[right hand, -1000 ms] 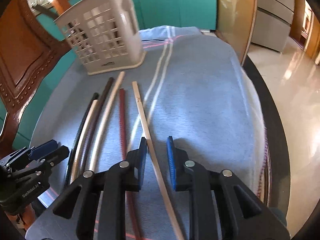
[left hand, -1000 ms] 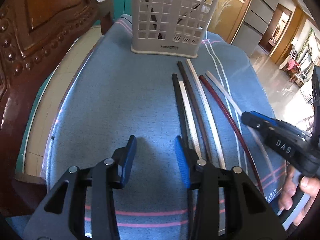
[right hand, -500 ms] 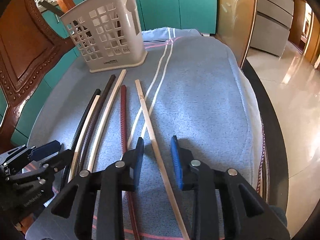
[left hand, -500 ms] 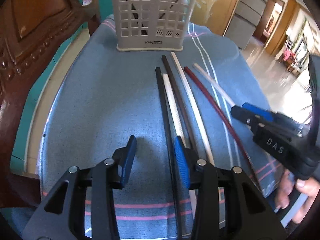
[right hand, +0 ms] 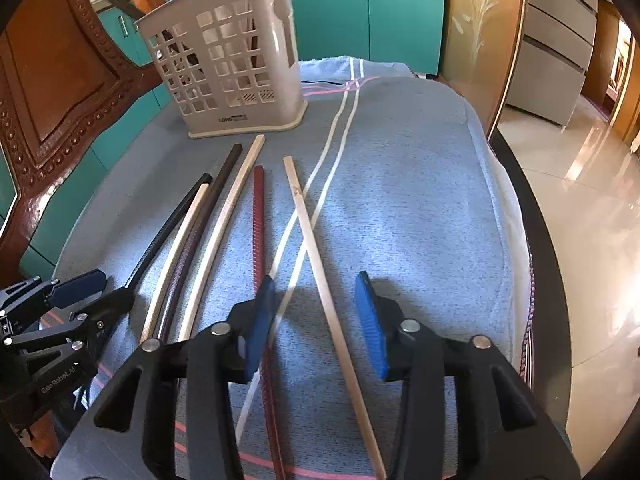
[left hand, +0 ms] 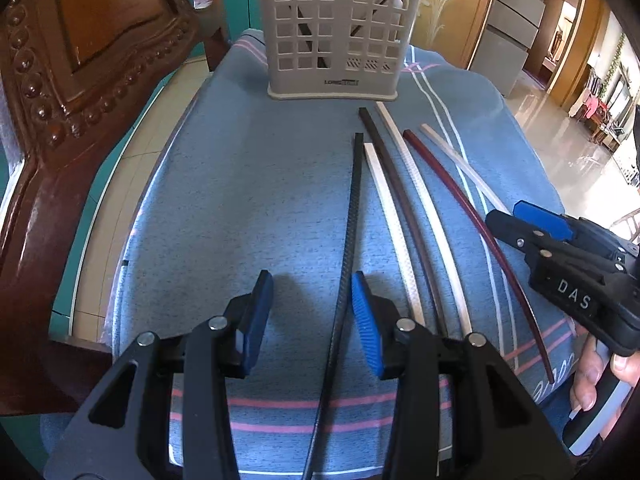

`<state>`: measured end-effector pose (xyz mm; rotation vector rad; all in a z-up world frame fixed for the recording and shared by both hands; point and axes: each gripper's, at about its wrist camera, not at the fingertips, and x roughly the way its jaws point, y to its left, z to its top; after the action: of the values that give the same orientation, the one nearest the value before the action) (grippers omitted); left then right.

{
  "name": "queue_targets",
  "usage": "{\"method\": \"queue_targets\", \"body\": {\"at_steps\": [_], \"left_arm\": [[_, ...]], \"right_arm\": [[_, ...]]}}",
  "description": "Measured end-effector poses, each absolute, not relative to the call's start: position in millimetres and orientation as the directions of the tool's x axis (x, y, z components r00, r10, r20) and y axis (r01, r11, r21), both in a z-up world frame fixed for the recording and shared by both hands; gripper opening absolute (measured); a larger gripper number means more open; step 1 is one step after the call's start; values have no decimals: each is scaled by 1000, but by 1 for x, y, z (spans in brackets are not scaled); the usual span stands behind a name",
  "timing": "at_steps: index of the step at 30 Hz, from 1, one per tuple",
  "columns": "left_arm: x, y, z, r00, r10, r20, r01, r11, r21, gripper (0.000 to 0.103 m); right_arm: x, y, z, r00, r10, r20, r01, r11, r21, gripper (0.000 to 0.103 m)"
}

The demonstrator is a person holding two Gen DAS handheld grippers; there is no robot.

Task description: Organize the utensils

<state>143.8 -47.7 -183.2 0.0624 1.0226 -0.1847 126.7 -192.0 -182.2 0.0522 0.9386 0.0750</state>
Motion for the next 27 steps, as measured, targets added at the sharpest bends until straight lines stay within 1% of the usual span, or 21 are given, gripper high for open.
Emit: {"method": "queue_targets", "body": {"at_steps": [4, 20, 27], "left_arm": [[143, -49, -183, 509, -122, -852, 184, 983, -31, 42], [144, -50, -183, 509, -123, -852, 186, 982, -30, 43], [144, -51, -183, 508, -125, -852, 189, 982, -32, 45]], "right_arm": [[126, -189, -183, 593, 85, -801, -48, 996, 70, 46], [124, -190, -182, 595, 78, -800, -50, 997, 60, 46], [124, -188, -182, 594, 82, -801, -59, 997, 58, 51]]}}
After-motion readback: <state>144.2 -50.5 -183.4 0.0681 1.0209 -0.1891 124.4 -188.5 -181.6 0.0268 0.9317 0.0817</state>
